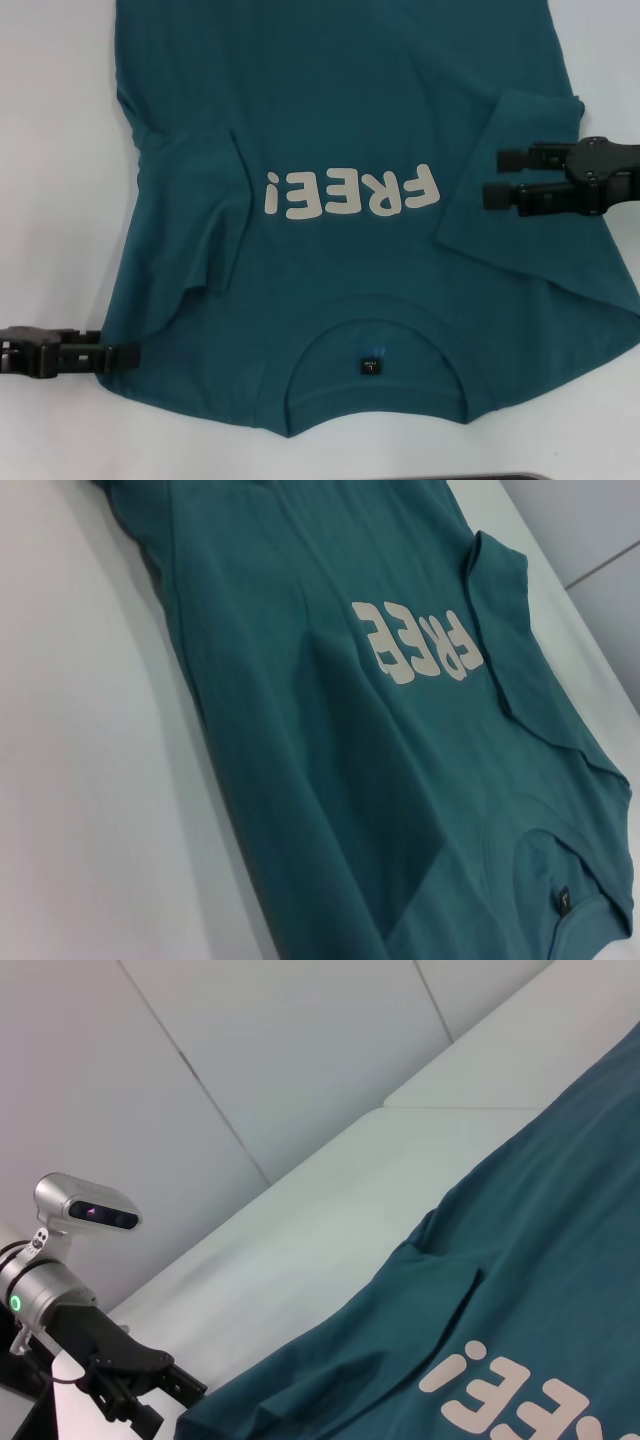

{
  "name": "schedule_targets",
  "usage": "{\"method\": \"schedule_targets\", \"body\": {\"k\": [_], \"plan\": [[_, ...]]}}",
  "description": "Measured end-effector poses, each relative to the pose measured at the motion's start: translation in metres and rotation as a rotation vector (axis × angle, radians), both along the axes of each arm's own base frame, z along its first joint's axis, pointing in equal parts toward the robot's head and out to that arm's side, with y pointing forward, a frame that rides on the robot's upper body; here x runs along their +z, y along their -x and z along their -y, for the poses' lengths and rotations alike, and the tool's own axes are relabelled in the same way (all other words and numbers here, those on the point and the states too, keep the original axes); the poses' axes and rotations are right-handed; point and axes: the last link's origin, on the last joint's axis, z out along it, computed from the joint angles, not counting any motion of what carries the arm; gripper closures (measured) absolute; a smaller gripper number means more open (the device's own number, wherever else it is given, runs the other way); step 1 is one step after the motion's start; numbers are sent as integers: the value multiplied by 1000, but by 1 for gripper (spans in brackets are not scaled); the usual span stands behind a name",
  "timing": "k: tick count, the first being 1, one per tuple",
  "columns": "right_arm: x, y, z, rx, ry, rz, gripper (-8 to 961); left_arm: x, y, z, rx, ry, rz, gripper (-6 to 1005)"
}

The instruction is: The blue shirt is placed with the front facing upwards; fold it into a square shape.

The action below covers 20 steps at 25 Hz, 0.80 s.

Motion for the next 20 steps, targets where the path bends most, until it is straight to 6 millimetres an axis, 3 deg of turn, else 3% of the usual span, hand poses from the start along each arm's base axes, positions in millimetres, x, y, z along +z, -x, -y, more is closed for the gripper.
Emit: {"method": "schedule_targets", "body": {"k": [8, 14, 20], "plan": [[0, 1, -1, 4, -3, -3, 39, 0, 5, -5, 28, -24, -40, 119], [1, 3, -2, 9, -7, -12, 41, 0, 8, -10, 39, -19, -75, 273], [2, 3, -2, 7, -11, -12, 39, 0, 6, -12, 39, -13, -80, 555]]}}
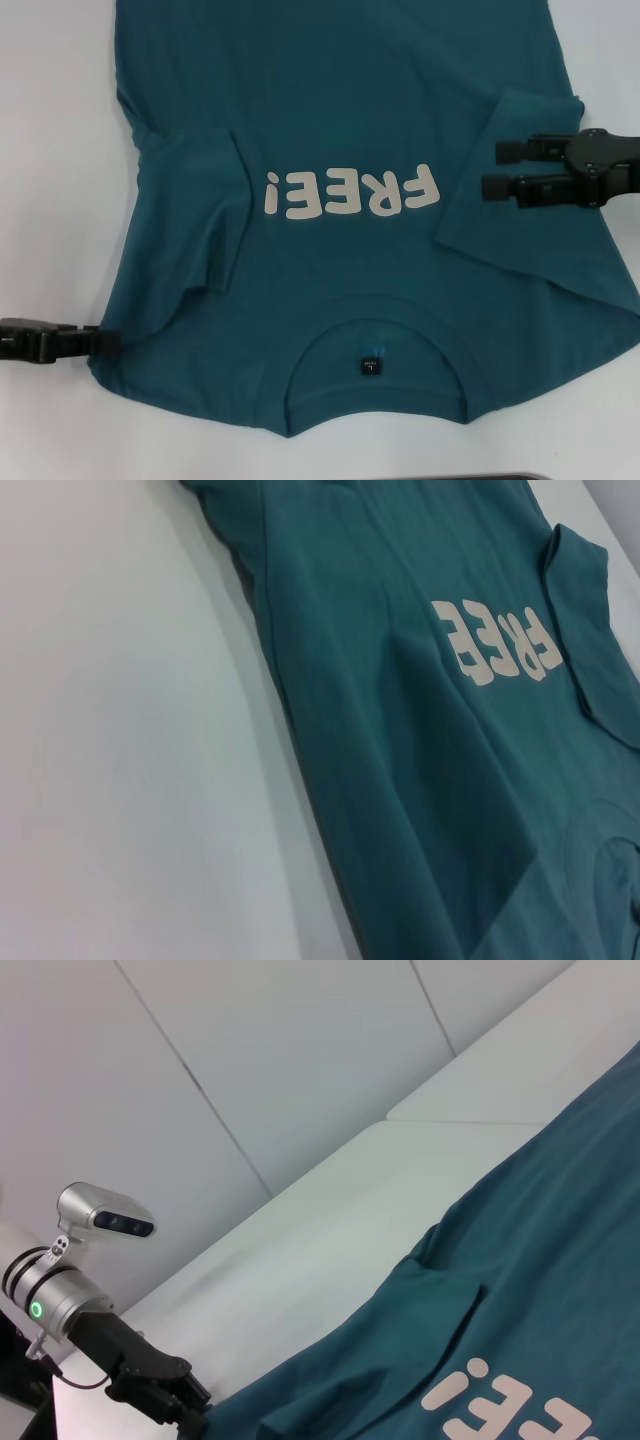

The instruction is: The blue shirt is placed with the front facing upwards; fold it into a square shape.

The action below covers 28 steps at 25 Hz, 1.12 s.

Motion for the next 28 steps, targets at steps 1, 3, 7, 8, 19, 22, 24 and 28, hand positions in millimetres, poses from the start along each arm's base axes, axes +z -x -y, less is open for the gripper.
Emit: {"method": "schedule_targets", "body": {"k": [1, 3, 7, 8, 19, 22, 24, 28], "plan": [[0, 0, 0, 0, -1, 0, 39, 0, 0, 0, -1, 0, 0, 595], [0, 0, -1, 0, -2, 1, 39, 1, 0, -1, -3, 0, -1, 674], [1, 0, -1, 1, -4, 1, 39, 2, -2, -3, -9, 2, 0, 797], [1, 1, -1, 1, -4, 2, 39, 2, -2, -3, -11, 3, 1, 818], [0, 1, -2, 1, -2, 0, 40, 4, -5, -2, -14, 31, 9, 927], [0, 0, -1, -1, -2, 0, 40, 7, -4, -2, -4, 29, 9, 929], [0, 0, -1, -3, -1, 0, 40, 8, -4, -1, 1, 31, 8, 931], [0, -2, 1, -7, -1, 1, 40, 7, -4, -1, 12, 40, 10, 930]]}}
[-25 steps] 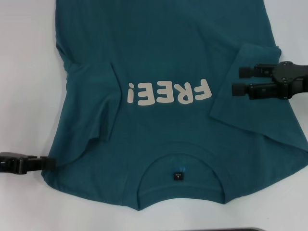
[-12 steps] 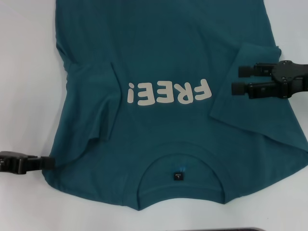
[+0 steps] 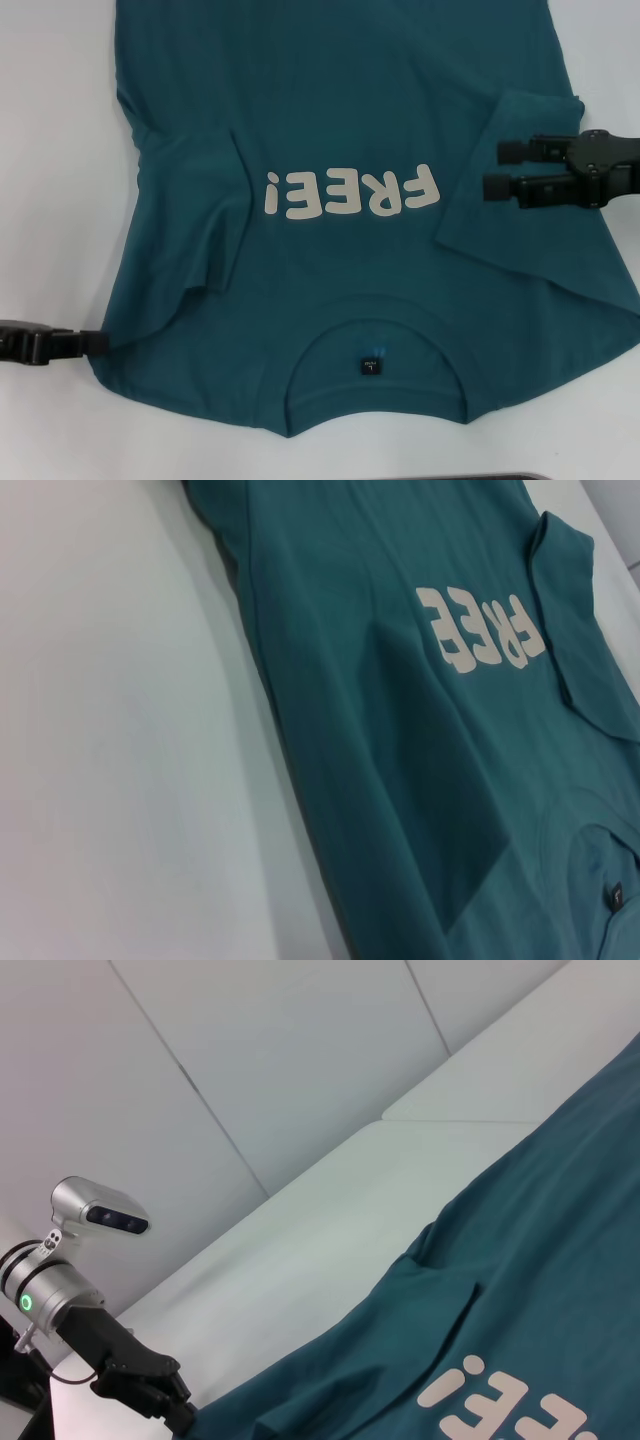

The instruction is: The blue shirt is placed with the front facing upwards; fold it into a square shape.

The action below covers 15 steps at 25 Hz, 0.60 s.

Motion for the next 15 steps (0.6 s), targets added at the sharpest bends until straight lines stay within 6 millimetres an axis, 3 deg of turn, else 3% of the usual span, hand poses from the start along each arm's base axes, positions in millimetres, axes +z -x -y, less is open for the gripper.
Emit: {"method": "schedule_targets", "body": {"k": [9, 15], "plan": [[0, -1, 1, -1, 0, 0, 41, 1, -3, 0, 30, 12, 17, 883], [0, 0, 0, 1, 1, 1, 41, 4, -1, -3, 47, 5, 9, 675]]}}
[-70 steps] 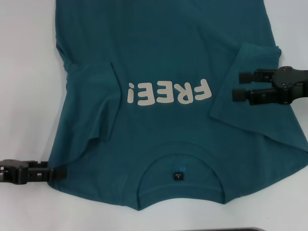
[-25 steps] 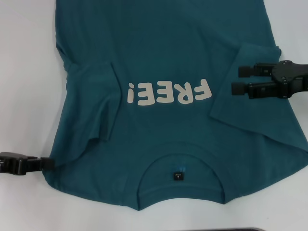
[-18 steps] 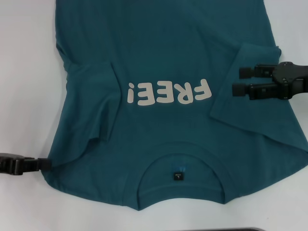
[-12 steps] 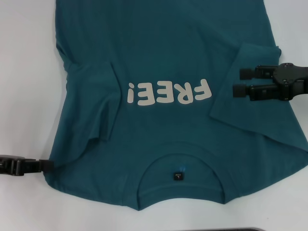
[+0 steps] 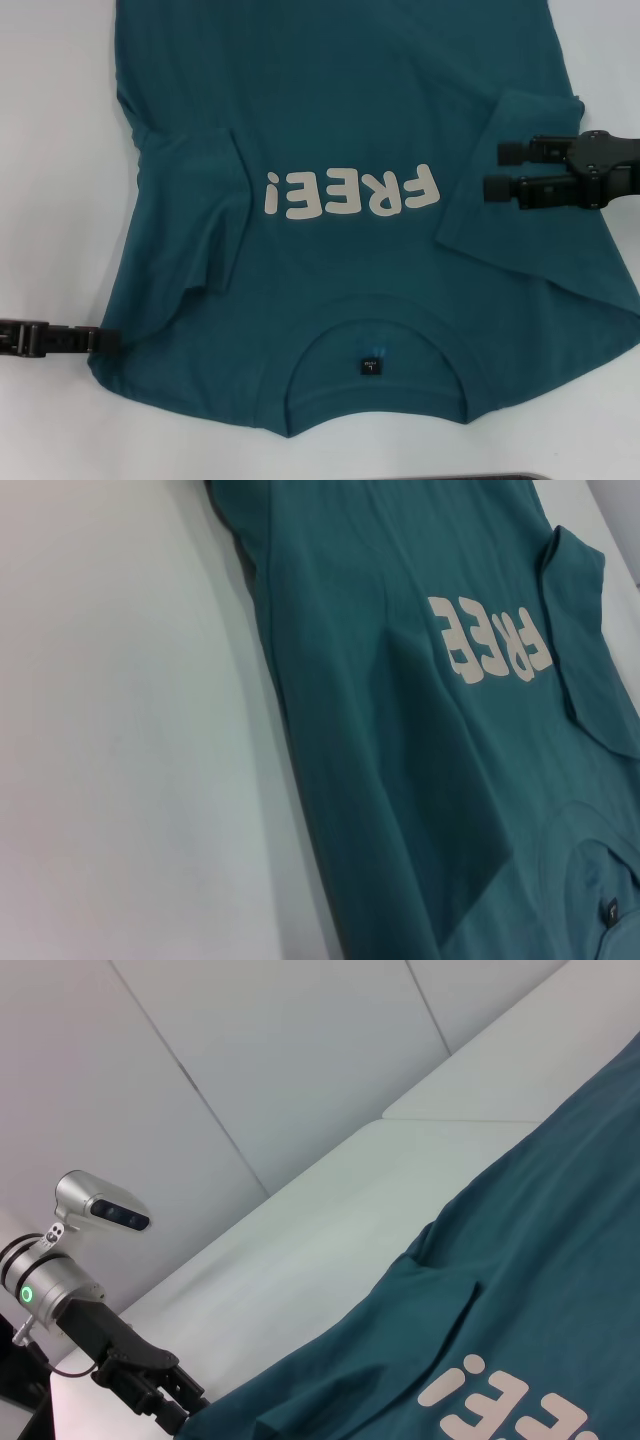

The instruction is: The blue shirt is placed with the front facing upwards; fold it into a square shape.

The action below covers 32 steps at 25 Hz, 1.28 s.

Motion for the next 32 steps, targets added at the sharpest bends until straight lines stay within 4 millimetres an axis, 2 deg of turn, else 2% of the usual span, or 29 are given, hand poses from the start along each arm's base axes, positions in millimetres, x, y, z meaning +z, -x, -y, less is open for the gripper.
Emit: {"method": "schedule_targets", "body": {"k": [5, 10, 26, 32], "plan": [[0, 0, 0, 0, 0, 0, 40, 3, 2, 0, 8, 12, -16, 464], [0, 1, 0, 2, 0, -1, 39, 4, 3, 1, 10, 23, -21, 347], [0, 2, -1, 3, -5, -4, 42, -2, -2, -1, -8, 52, -23, 357], [1, 2, -2, 4, -8, -8, 43, -3, -1, -2, -15, 66, -49, 486]]}}
